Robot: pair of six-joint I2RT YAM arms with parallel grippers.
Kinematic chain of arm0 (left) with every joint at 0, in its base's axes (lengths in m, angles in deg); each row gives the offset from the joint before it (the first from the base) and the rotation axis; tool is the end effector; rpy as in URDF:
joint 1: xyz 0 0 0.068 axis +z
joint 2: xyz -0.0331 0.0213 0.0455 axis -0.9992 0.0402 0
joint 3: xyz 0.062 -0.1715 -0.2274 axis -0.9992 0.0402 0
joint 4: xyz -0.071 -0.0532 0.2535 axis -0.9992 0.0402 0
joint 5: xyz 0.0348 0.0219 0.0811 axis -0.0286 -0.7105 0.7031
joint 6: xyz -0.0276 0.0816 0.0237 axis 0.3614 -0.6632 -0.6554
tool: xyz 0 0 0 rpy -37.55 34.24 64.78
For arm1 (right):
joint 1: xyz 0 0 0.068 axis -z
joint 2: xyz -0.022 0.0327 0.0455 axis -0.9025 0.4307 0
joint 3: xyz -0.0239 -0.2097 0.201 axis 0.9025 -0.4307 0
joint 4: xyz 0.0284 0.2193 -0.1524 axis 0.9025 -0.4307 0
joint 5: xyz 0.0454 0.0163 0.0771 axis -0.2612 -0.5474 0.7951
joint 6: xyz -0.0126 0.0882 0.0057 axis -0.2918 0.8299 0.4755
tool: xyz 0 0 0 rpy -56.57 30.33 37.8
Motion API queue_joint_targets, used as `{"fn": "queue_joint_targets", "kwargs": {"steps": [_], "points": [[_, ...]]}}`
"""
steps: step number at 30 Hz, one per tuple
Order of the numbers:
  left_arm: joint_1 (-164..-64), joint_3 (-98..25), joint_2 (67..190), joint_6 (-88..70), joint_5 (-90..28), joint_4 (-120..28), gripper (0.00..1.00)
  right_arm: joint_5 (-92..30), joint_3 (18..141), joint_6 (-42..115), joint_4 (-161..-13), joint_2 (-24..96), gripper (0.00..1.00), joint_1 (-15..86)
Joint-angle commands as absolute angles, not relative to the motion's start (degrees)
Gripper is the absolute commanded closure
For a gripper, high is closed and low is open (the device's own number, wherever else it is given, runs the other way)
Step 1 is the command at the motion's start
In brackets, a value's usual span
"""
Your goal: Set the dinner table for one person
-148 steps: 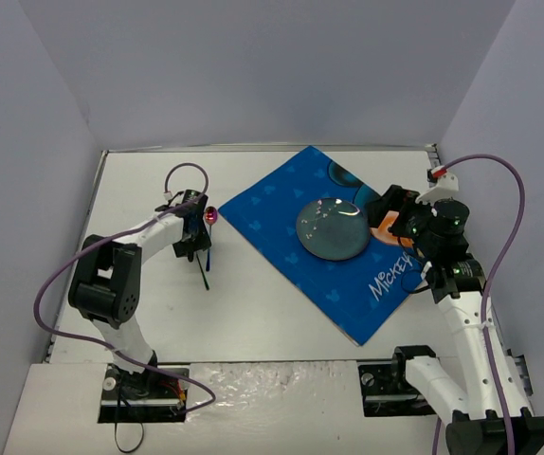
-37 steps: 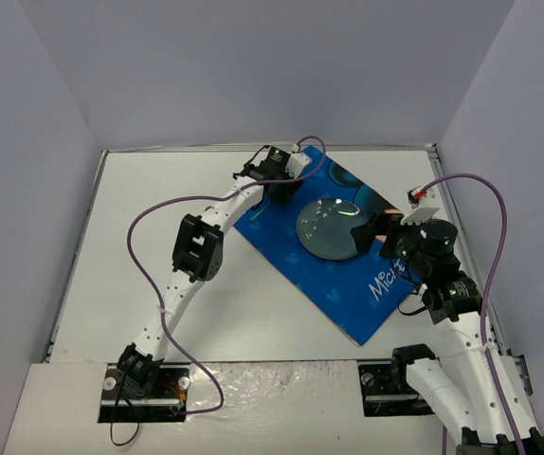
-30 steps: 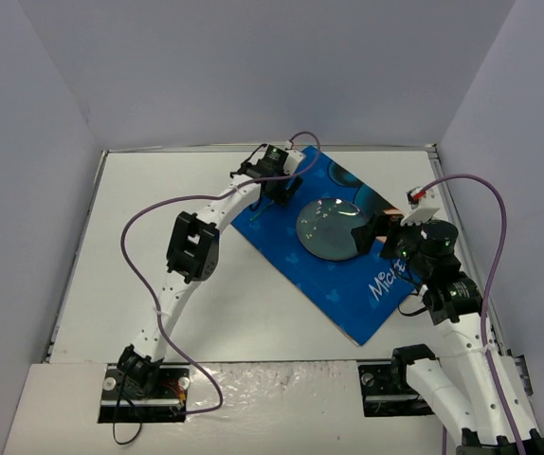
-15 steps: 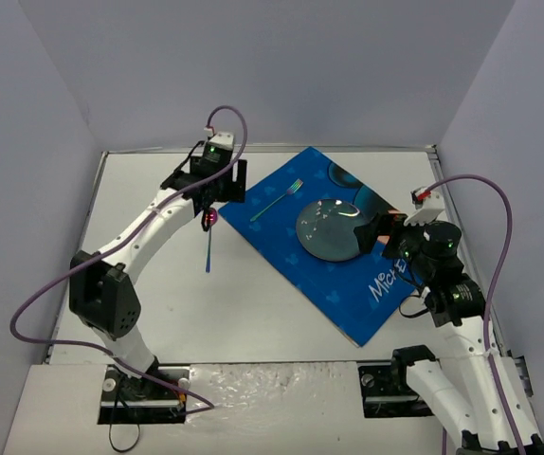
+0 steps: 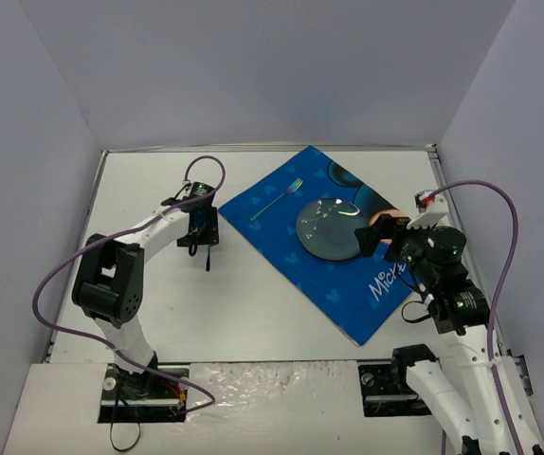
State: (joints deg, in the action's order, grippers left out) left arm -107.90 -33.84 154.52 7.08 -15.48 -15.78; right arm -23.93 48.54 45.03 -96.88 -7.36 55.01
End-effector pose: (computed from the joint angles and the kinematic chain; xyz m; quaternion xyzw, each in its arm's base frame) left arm 0.3776 -0.1281 0.1783 -0.0781 0.9600 -0.0495 0.2644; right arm 0.1853 0.0511 0.3663 -0.0485 0.7270 0.2357 0.6431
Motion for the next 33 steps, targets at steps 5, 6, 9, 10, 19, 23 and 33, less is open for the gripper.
{"fn": "queue_joint_targets", "kwargs": {"steps": [5, 6, 9, 10, 19, 23, 33], "points": [[-107.6, -34.4, 157.2, 9.0, -16.8, -23.2, 0.52, -22.9, 48.0, 45.1, -93.9, -7.4, 0.0, 54.7], [-107.6, -34.5, 157.7, 9.1, -16.8, -23.4, 0.53, -22.9, 48.0, 45.1, -93.9, -7.4, 0.0, 54.7], [-107.6, -34.8, 158.8, 9.2, -16.7, -24.2, 0.56, -22.8, 48.0, 45.1, -93.9, -7.2, 0.0, 54.7], [-107.6, -34.7, 159.1, 9.1, -16.5, -24.5, 0.6, -22.8, 47.9, 45.0, -93.8, -7.2, 0.0, 54.7], [-107.6, -33.6, 161.5, 9.2, -15.9, -25.2, 0.95, -22.7, 47.6, 45.1, -93.8, -7.4, 0.0, 54.7], [-107.9, -34.7, 161.0, 8.3, -17.1, -23.3, 1.0, -22.2, 47.8, 45.2, -93.8, -6.8, 0.0, 54.7], [-116.5, -41.2, 150.6, 1.2, -17.2, -14.8, 1.0, -19.9, 49.3, 48.0, -93.7, -2.6, 0.0, 54.7]]}}
